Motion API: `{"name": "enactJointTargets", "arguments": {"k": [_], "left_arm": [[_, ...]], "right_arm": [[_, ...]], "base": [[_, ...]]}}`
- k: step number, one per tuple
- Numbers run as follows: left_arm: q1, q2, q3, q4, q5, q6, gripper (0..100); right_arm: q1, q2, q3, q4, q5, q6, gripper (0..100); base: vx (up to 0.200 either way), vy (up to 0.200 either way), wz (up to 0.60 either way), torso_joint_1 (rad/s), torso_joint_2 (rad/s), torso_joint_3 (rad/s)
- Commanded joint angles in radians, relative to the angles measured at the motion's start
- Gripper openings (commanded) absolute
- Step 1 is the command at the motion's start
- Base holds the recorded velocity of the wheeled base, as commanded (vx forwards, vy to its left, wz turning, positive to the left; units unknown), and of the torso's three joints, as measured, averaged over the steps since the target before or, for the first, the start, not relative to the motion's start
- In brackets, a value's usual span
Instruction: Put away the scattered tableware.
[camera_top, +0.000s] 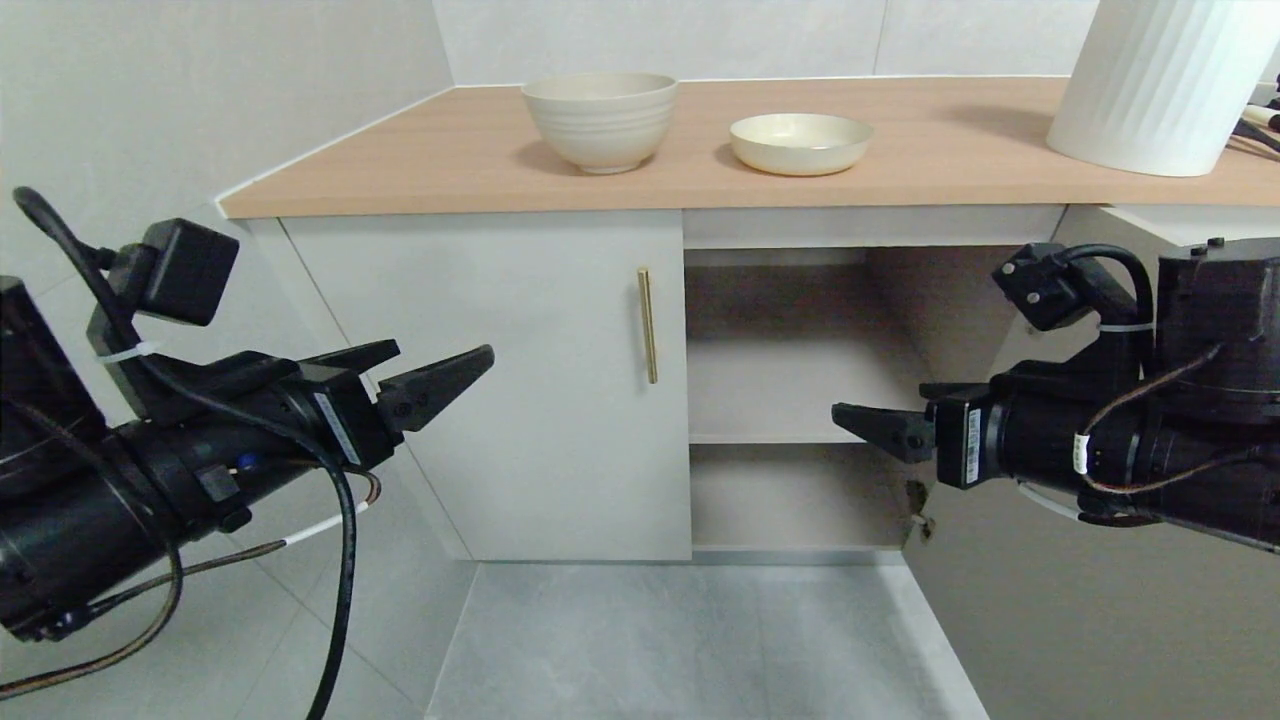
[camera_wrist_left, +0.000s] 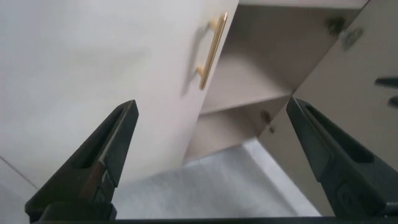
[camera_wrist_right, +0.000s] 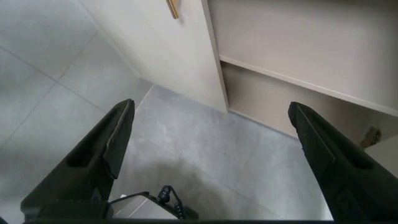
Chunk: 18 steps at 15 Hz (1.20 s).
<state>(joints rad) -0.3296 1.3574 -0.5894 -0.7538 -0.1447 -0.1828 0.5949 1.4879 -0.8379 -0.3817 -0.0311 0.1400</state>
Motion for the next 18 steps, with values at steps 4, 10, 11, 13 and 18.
{"name": "enactJointTargets", "arguments": {"k": [4,10,11,13,18], "left_arm": [[0.0,-0.037,0.002,0.004,-0.006,-0.001,100],[-0.008,-0.037,0.01,0.005,-0.015,0.002,100],[-0.011,-0.038,0.011,0.005,-0.015,0.003,100],[-0.013,-0.037,0.02,0.005,-0.013,0.039,100],[-0.026,-0.05,0.026,0.008,-0.009,0.074,100]], "right_arm": [[0.0,-0.006,0.0,0.0,0.0,0.0,100],[0.0,-0.008,0.003,0.0,0.0,0.0,100],[0.0,-0.009,0.003,0.0,0.0,0.0,100],[0.0,-0.009,0.003,0.0,0.0,0.0,100],[0.002,-0.046,0.008,0.001,0.0,0.0,100]], "base": [[0.0,0.0,0.0,0.0,0.0,0.0],[0.0,0.1,0.0,0.0,0.0,0.003],[0.0,0.0,0.0,0.0,0.0,0.0],[0.0,0.0,0.0,0.0,0.0,0.0],[0.0,0.0,0.0,0.0,0.0,0.0]]}}
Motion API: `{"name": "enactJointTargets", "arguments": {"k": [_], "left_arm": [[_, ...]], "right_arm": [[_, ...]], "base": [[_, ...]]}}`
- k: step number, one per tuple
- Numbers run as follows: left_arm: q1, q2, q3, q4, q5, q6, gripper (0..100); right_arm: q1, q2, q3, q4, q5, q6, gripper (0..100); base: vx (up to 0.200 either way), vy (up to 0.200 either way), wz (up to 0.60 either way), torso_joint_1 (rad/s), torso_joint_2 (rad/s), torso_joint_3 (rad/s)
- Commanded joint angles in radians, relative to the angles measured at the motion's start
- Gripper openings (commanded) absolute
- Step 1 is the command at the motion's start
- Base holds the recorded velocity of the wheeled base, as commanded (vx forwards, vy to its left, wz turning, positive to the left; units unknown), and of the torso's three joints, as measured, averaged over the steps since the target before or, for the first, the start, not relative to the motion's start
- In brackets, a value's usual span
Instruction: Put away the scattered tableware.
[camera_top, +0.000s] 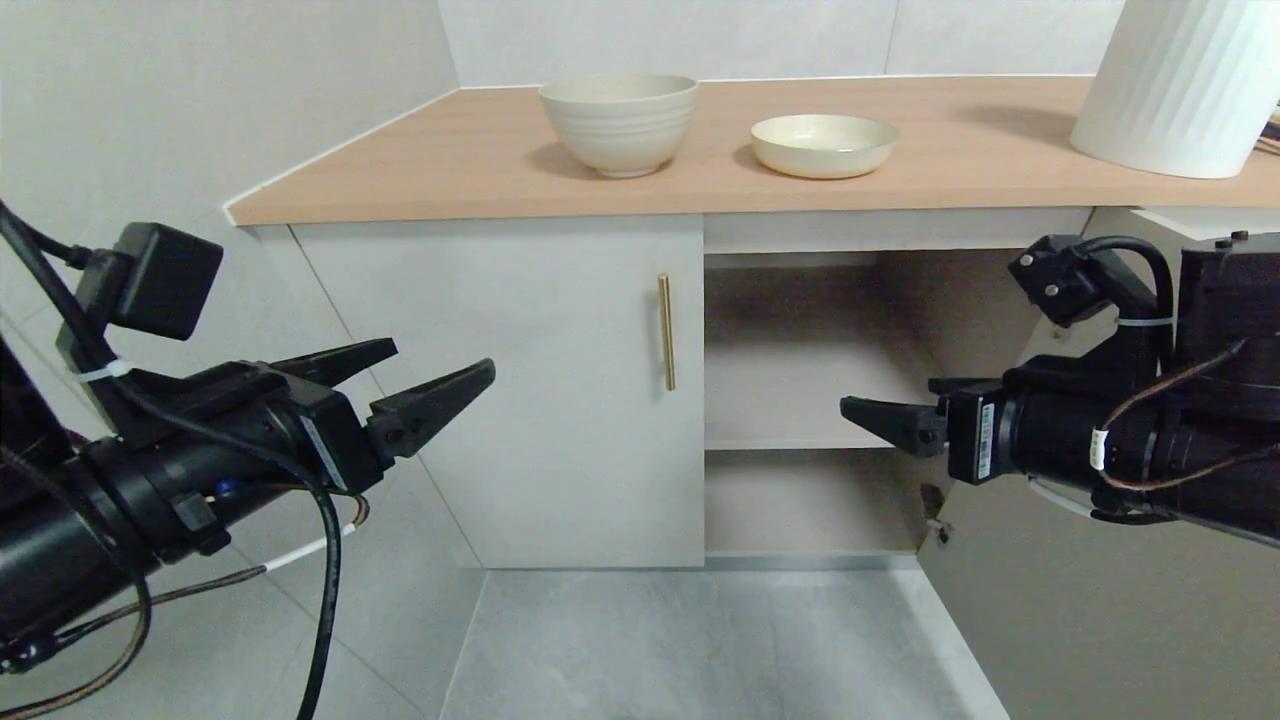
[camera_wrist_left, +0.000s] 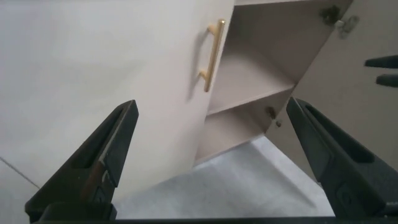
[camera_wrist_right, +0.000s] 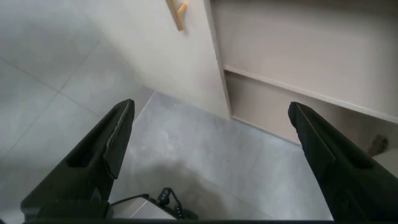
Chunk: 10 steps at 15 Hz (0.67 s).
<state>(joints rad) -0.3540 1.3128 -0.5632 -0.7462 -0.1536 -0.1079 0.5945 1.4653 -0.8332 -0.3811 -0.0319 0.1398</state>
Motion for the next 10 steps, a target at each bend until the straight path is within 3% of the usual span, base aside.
{"name": "enactJointTargets", "arguments": {"k": [1,3,9,10], "left_arm": [[-0.002,-0.009,-0.003,0.014,0.0,0.0,100],[-0.002,-0.036,-0.014,0.085,-0.004,0.0,100],[-0.002,-0.038,-0.018,0.097,-0.004,0.004,100],[-0.002,-0.04,-0.017,0.097,-0.004,0.004,100]], "right_arm": [[0.004,-0.034,0.006,0.001,0.001,0.0,100],[0.008,-0.053,0.011,0.001,0.003,0.0,100],[0.021,-0.066,0.022,-0.001,0.01,0.003,100],[0.025,-0.074,0.032,-0.001,0.01,0.007,100]], "base": [[0.2,0.0,0.0,0.002,0.0,0.002],[0.2,0.0,0.0,0.0,0.0,0.002],[0.2,0.0,0.0,0.004,0.0,0.002],[0.0,0.0,0.0,0.0,0.0,0.0]]}}
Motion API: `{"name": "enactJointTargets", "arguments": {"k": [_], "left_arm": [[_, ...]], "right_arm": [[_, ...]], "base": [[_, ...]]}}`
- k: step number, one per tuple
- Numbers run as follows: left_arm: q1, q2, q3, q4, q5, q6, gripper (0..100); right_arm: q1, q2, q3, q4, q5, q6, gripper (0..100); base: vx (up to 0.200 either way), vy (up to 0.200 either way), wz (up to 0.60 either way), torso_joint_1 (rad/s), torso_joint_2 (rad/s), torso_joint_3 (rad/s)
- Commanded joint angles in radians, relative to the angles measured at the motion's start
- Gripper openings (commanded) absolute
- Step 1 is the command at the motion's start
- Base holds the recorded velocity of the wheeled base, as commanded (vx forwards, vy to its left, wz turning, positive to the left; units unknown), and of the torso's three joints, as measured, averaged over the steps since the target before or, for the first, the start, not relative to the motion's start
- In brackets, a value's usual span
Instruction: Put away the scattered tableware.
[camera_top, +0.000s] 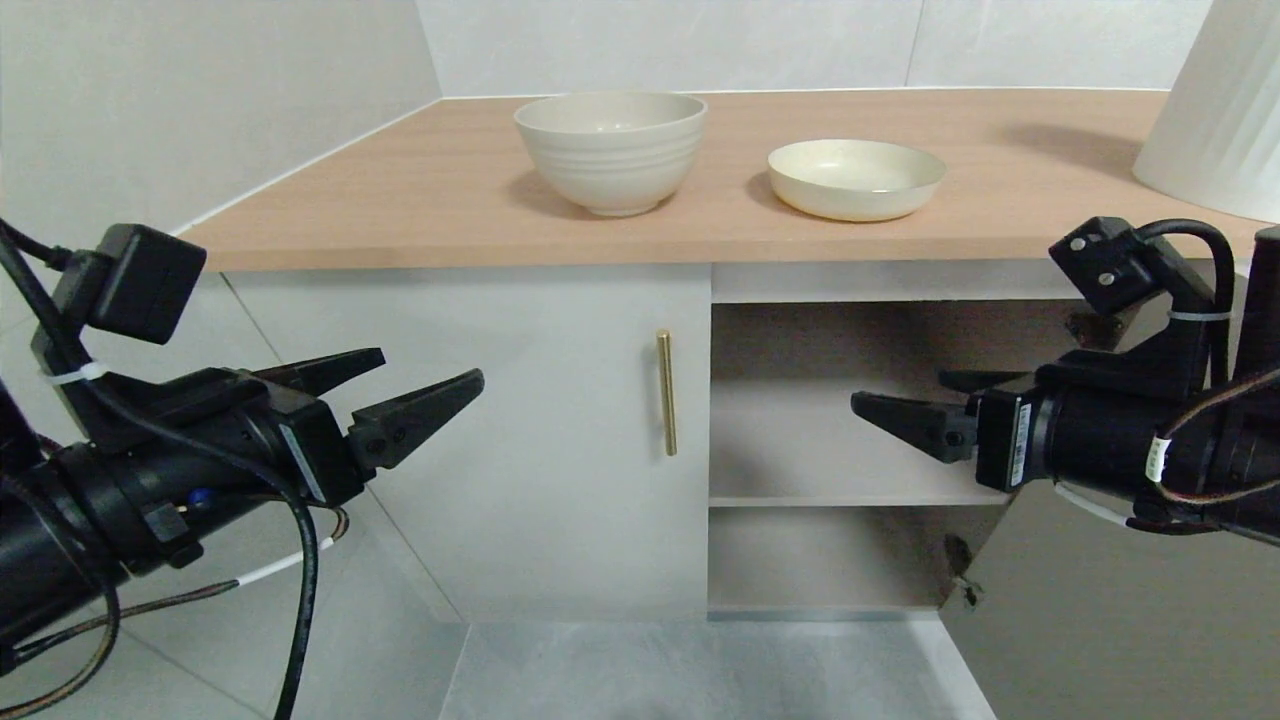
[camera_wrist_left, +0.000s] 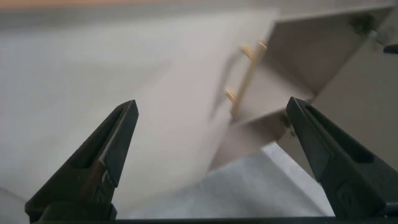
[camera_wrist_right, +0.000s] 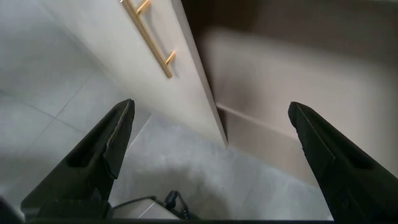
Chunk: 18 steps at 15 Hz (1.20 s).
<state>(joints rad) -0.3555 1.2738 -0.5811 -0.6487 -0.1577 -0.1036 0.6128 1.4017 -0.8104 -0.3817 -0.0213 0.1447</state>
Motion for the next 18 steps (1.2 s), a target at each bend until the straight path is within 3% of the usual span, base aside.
{"name": "enactJointTargets", "arguments": {"k": [1,13,18], "left_arm": [[0.0,-0.001,0.001,0.0,0.0,-0.001,100],[0.0,0.001,0.001,-0.002,-0.002,-0.005,100],[0.0,0.004,0.001,-0.002,-0.002,-0.007,100]], "right_arm": [[0.01,-0.018,0.019,-0.002,0.001,0.003,100],[0.01,-0.021,0.082,-0.059,0.003,-0.062,100],[0.01,-0.021,0.082,-0.062,0.003,-0.063,100]], "base": [[0.0,0.0,0.0,0.0,0.0,0.0],[0.0,0.0,0.0,0.0,0.0,0.0],[0.0,0.0,0.0,0.141,-0.21,-0.208]]}}
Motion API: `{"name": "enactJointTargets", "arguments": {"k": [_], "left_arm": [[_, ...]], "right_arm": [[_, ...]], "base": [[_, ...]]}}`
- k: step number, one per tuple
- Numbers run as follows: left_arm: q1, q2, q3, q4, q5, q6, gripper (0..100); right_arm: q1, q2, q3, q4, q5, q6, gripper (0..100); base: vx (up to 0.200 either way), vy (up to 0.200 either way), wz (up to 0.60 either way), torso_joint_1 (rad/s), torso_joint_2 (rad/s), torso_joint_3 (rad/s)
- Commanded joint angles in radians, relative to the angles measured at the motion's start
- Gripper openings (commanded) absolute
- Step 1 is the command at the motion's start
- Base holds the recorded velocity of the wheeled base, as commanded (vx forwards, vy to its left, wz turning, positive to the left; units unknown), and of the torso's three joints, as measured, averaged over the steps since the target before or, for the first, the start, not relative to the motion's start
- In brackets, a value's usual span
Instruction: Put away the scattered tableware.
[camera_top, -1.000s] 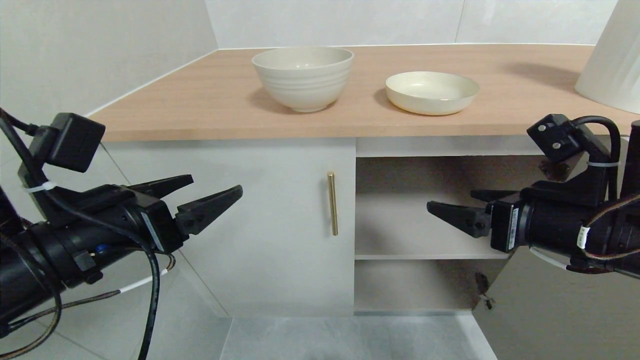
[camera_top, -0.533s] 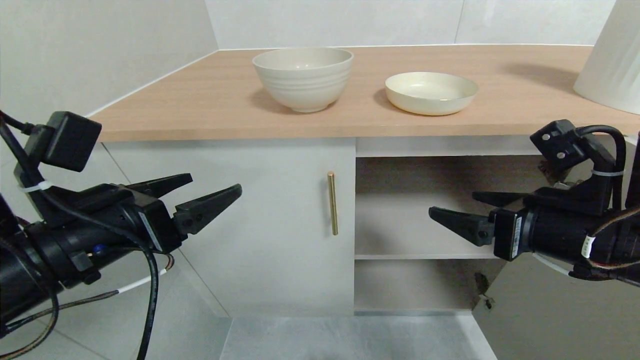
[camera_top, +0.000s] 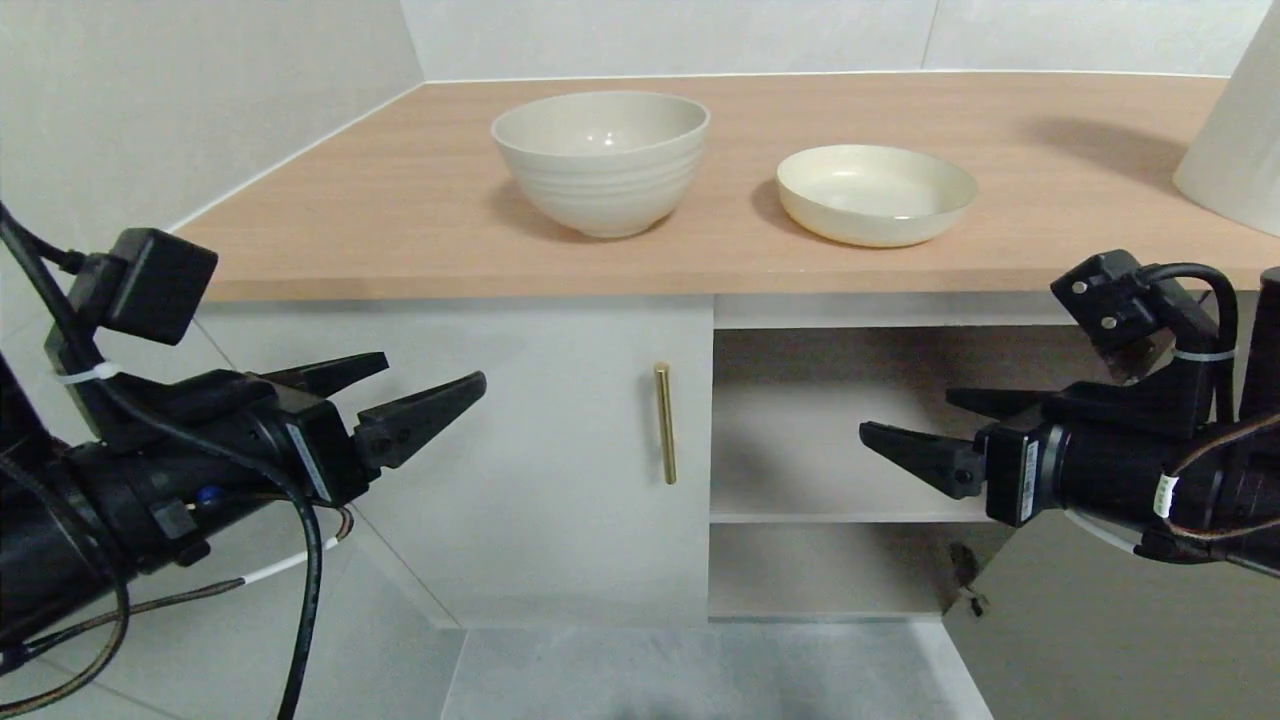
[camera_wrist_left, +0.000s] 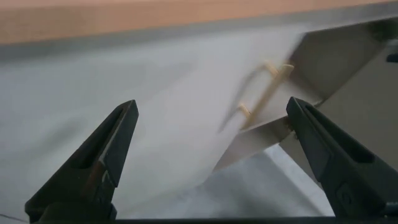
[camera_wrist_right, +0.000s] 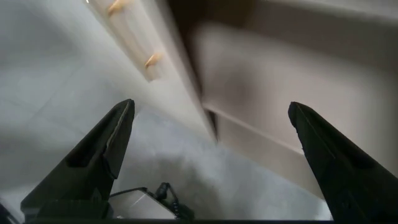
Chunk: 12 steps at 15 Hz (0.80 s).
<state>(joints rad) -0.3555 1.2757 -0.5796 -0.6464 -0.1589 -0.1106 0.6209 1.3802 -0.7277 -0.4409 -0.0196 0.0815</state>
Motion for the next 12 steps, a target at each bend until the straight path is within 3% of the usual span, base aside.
{"name": "enactJointTargets", "arguments": {"k": [1,5,12], "left_arm": [[0.0,0.004,0.0,-0.004,-0.001,0.0,100],[0.0,0.011,0.0,-0.004,-0.001,0.0,100],[0.0,0.054,-0.029,-0.006,-0.001,0.0,100]], "right_arm": [[0.002,0.002,0.001,-0.002,0.001,0.0,100],[0.002,0.003,0.001,-0.002,0.001,0.0,100],[0.0,0.025,-0.001,-0.002,0.0,-0.002,100]], "base": [[0.0,0.0,0.0,0.188,-0.56,-0.266],[0.0,0.0,0.0,0.072,-0.57,-0.255],[0.0,0.0,0.0,0.274,-0.46,-0.246]]}}
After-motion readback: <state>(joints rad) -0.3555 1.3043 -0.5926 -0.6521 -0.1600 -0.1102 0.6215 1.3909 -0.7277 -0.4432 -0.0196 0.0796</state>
